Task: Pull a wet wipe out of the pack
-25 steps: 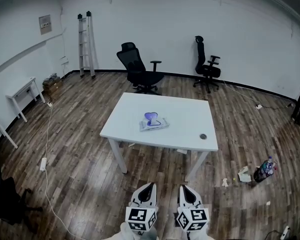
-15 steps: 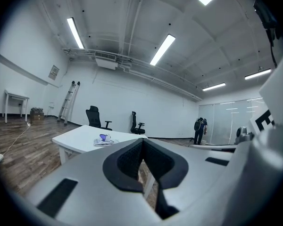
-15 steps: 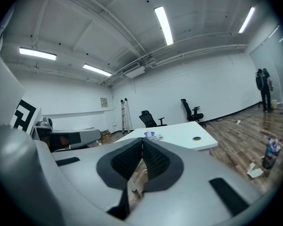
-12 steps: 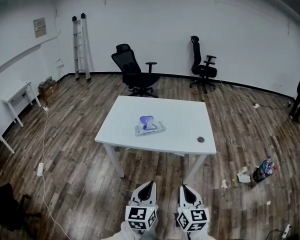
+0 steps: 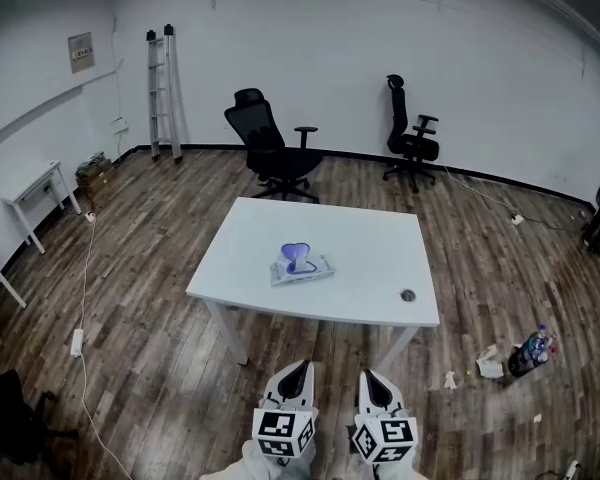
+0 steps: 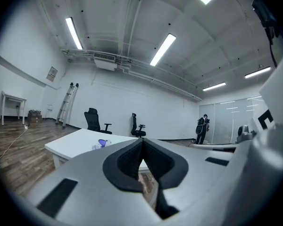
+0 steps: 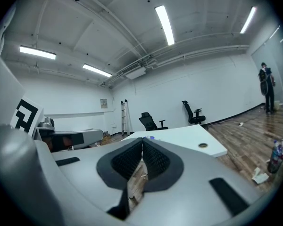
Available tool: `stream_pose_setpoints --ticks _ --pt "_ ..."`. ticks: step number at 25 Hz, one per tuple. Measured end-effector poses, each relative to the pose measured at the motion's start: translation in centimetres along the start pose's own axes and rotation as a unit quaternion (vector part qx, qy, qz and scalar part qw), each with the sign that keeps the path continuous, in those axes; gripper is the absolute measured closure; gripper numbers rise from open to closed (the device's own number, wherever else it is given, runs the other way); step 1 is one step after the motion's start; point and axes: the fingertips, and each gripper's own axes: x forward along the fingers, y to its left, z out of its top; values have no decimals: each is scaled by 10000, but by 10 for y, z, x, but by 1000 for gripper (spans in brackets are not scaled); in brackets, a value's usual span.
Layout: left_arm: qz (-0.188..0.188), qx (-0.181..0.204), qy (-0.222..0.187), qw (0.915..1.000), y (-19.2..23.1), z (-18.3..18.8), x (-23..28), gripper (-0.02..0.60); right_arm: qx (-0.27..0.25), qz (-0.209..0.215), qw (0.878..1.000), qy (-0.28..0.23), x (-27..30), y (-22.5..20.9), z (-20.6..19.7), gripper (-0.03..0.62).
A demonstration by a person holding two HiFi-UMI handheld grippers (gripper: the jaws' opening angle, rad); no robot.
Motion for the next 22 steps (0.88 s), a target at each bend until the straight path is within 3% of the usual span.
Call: stream_pose_setpoints --ticks 22 --pt "-22 116 211 9997 75 20 147 584 196 -36 9998 56 164 -42 33 585"
